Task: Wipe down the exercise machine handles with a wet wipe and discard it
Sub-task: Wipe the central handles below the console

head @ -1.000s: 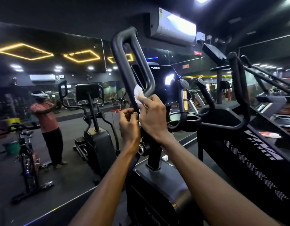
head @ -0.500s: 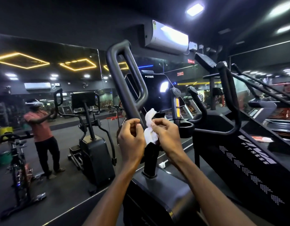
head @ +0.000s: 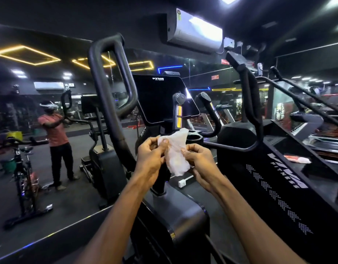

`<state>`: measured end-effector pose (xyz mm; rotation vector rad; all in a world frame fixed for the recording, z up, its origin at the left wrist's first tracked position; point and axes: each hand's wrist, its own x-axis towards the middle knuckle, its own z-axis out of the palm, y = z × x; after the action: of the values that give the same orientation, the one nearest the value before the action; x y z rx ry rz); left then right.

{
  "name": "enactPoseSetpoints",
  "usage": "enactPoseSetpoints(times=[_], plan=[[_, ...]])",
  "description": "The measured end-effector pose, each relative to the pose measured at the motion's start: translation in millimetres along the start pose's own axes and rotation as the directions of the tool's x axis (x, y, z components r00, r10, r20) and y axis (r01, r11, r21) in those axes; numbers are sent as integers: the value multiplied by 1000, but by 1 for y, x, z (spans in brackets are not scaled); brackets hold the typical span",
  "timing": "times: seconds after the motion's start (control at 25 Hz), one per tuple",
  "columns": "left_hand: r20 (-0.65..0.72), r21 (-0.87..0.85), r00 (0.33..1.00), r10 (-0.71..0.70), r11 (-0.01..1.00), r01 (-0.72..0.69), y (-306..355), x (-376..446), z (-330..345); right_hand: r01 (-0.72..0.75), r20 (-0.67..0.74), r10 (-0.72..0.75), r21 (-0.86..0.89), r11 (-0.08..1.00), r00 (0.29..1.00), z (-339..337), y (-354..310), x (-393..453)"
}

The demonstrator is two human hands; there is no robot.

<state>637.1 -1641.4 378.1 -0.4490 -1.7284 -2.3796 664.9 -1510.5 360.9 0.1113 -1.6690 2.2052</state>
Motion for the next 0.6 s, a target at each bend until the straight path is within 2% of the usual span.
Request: enactPoseSetpoints(times=[0.08,0.16,0.2,0.28,0.36,0.48,0.6], plan=[[-38,33,999,-13,999,15,-6,-5,20,-67,4,67,93,993,998,-24,-3,2],[-62,160,997,47,986,-37,-12,-10,39,-221,130,197,204,954,972,-44,-11,0],[-54,250,994,94,965,-77,-14,-13,47,-285,193,246,207,936,950,-53,-15,-2],[-34,400,983,180,904,-151,-19,-15,58,-290,213,250,183,939,944,-65,-17,-2],[-59,439,977,203,884,-157,-21,-15,64,-245,133,216,263,933,967,-76,-18,-1],[-122,460,983,140,885,-69,-25,-11,70,-226,32,236,443,868,971,-93,-14,2],[-109,376,994,3,926,39,-31,-9,70,-296,72,304,524,799,950,-101,0,6]])
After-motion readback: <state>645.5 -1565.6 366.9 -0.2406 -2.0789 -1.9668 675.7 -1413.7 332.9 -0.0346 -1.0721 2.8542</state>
